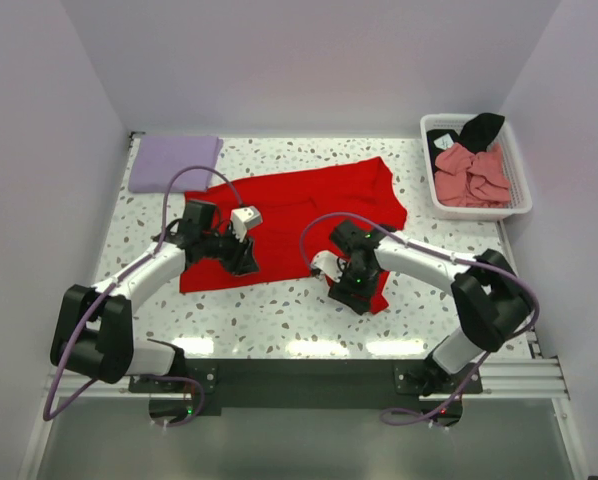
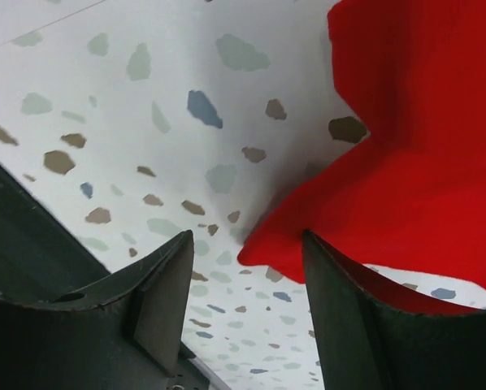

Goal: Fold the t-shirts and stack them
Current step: Fold the tshirt

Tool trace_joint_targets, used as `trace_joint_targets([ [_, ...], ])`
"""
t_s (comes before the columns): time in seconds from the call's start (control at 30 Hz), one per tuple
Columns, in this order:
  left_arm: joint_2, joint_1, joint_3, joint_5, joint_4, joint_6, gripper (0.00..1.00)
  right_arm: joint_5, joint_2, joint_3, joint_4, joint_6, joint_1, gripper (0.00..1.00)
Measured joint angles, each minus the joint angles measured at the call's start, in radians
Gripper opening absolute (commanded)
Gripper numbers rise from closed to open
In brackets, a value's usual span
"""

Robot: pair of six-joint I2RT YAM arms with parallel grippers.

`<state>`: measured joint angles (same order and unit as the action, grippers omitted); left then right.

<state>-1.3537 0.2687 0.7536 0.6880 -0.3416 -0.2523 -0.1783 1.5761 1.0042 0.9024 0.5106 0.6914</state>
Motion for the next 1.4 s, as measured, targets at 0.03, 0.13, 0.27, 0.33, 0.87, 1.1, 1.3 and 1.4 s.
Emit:
trace_joint_targets([
  [0.03,0.0,0.0,0.0,-0.006,0.003,0.002,0.41,0.023,0.014,-0.003,-0.014,-0.006,0.013,0.55],
  [0.13,0.0,0.0,0.0,-0.024,0.014,0.007,0.4,0.091,0.065,-0.003,-0.056,-0.029,0.043,0.33],
  [0.27,0.0,0.0,0.002,-0.043,0.018,0.007,0.4,0.171,0.095,-0.003,-0.086,-0.042,0.046,0.0],
  [0.33,0.0,0.0,0.004,-0.046,0.018,0.005,0.4,0.196,0.086,0.001,-0.093,-0.037,0.034,0.0],
  [0.87,-0.079,0.0,0.08,-0.036,0.011,-0.03,0.38,0.012,0.245,0.413,-0.026,0.079,-0.351,0.19],
  [1.1,-0.118,-0.001,0.097,-0.034,0.011,-0.032,0.38,0.007,0.492,0.585,-0.012,0.023,-0.396,0.51],
  [1.3,-0.118,-0.016,0.1,-0.024,0.012,-0.032,0.38,-0.035,0.406,0.616,0.04,-0.018,-0.486,0.47],
  [1.4,-0.114,-0.02,0.1,-0.018,0.011,-0.031,0.38,-0.087,0.275,0.566,0.058,-0.018,-0.517,0.44],
])
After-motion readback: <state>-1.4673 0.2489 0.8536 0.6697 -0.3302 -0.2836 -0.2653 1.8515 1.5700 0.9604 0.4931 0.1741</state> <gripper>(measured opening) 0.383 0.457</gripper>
